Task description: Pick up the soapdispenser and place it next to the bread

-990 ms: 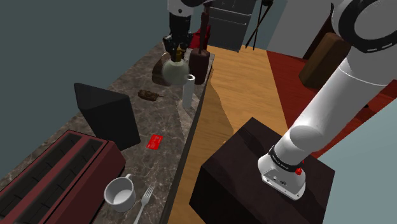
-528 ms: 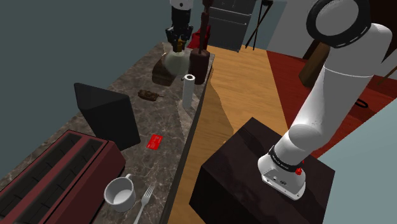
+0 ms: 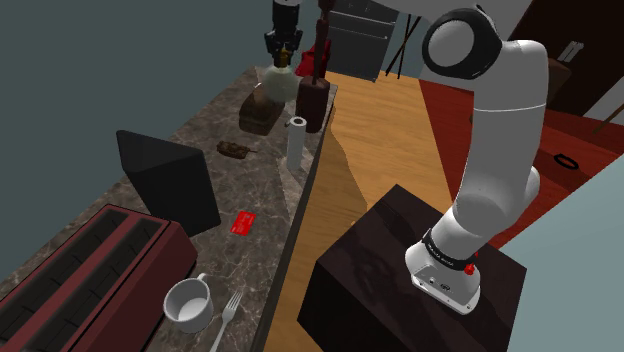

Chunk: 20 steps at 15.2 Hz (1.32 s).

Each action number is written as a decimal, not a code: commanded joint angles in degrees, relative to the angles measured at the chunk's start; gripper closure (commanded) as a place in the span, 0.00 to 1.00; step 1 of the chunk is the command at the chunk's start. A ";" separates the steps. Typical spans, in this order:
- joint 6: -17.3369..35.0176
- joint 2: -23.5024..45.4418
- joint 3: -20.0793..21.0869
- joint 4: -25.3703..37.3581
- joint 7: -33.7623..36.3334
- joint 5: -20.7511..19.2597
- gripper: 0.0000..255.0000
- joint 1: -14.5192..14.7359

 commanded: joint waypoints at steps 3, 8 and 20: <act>1.96 0.96 -0.31 -0.95 -0.89 -0.06 1.00 -0.78; 6.26 0.22 -0.32 -6.00 -0.69 0.04 1.00 -1.26; 15.37 0.44 -0.51 -14.95 -0.15 -0.23 1.00 -1.87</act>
